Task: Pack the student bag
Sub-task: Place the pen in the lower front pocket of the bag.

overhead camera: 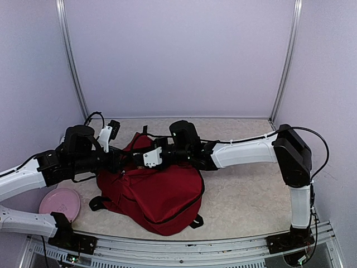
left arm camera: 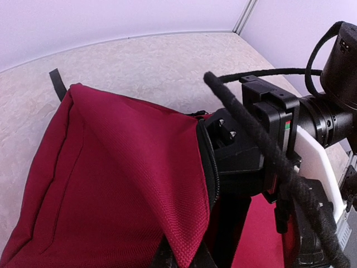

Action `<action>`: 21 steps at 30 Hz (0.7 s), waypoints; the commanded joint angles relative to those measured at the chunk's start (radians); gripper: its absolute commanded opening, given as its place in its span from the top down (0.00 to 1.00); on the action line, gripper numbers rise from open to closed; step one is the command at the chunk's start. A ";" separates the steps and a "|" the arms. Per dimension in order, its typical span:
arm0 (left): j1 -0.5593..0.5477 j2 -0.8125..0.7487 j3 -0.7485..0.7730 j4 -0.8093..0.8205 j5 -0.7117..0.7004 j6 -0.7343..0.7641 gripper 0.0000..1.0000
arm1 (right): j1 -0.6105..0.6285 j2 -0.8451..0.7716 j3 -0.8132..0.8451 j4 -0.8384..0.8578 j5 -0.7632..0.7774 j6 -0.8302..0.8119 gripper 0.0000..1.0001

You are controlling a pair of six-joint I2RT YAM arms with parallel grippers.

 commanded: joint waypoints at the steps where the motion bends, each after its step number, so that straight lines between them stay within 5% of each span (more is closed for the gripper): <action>1: -0.033 0.014 0.037 0.092 0.029 0.015 0.94 | -0.014 0.036 0.028 0.072 0.174 -0.036 0.97; 8: -0.044 0.043 0.045 0.080 -0.022 -0.014 0.94 | -0.002 -0.093 -0.103 0.055 0.130 0.004 0.41; 16: -0.043 0.065 0.038 0.083 -0.025 -0.050 0.90 | -0.002 -0.279 -0.175 -0.082 -0.021 0.264 0.32; 21: -0.052 0.059 0.071 0.062 -0.027 -0.051 0.47 | -0.007 -0.358 -0.170 -0.198 -0.086 0.458 0.32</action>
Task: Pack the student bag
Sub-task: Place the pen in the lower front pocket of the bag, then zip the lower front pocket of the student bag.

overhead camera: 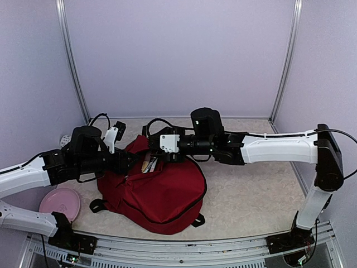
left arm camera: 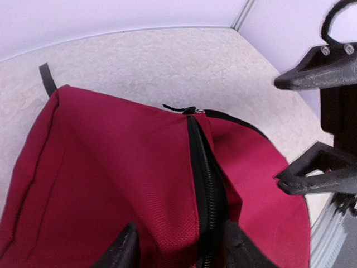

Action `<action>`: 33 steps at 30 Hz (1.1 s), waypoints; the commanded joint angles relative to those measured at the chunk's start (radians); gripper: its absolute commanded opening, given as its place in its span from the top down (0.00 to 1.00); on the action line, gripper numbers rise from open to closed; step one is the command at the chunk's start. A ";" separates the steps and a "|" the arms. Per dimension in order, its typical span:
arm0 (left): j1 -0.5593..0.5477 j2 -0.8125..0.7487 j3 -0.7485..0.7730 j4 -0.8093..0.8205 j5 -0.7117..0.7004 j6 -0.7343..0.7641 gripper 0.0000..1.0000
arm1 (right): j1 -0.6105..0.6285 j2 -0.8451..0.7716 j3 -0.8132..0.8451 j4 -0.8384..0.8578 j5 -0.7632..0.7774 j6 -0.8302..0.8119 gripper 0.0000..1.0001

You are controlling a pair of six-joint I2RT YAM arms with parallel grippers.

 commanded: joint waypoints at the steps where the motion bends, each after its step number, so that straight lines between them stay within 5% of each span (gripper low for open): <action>1: -0.014 -0.010 0.077 0.015 -0.005 -0.007 0.39 | -0.007 -0.080 0.003 -0.126 -0.083 0.244 0.33; 5: -0.018 -0.050 0.145 -0.018 -0.016 0.003 0.22 | -0.004 -0.099 0.023 -0.164 -0.107 0.409 0.39; 9: -0.017 -0.113 0.145 -0.028 -0.060 -0.059 0.20 | 0.045 -0.099 0.021 -0.143 -0.081 0.483 0.47; 19: 0.075 -0.363 -0.159 -0.131 -0.192 -0.484 0.27 | 0.296 0.070 0.121 -0.140 0.278 0.139 0.47; 27: 0.091 -0.440 -0.293 -0.132 -0.191 -0.580 0.13 | 0.369 0.250 0.299 -0.239 0.491 -0.053 0.43; 33: 0.095 -0.397 -0.338 -0.094 -0.184 -0.599 0.11 | 0.384 0.379 0.430 -0.350 0.673 -0.140 0.49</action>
